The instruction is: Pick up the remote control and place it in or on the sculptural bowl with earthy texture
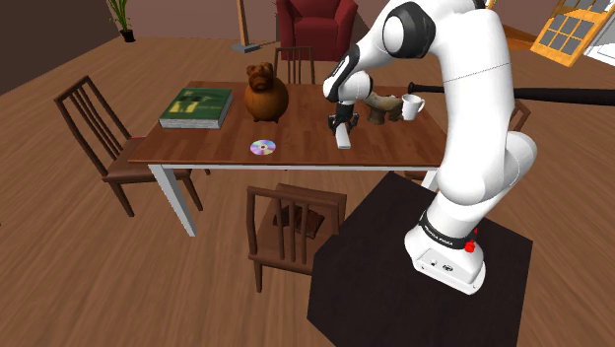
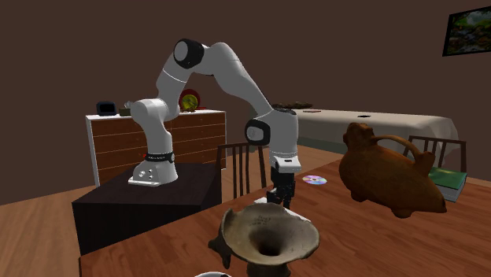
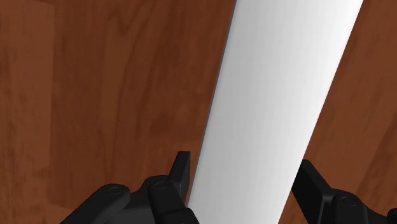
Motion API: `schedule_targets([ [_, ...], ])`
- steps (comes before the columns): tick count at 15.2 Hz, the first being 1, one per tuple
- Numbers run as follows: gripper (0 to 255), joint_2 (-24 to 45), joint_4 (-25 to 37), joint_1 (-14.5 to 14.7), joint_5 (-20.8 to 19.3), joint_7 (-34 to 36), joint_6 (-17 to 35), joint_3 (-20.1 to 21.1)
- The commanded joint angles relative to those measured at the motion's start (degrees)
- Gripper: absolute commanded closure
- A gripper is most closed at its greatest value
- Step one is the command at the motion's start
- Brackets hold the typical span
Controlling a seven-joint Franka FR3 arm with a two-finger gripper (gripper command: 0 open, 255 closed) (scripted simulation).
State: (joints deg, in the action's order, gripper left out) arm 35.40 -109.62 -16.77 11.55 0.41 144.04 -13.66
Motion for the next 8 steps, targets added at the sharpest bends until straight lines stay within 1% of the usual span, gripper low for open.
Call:
schedule_targets([
  [1,255,0.02,0.00,0.00,-0.01,-0.01,0.00,0.01],
  [4,255,0.02,-0.01,0.01,0.00,0.00,0.02,0.01],
  [8,255,-2.42,-0.41,0.51,-0.74,0.44,-2.01,-0.66],
])
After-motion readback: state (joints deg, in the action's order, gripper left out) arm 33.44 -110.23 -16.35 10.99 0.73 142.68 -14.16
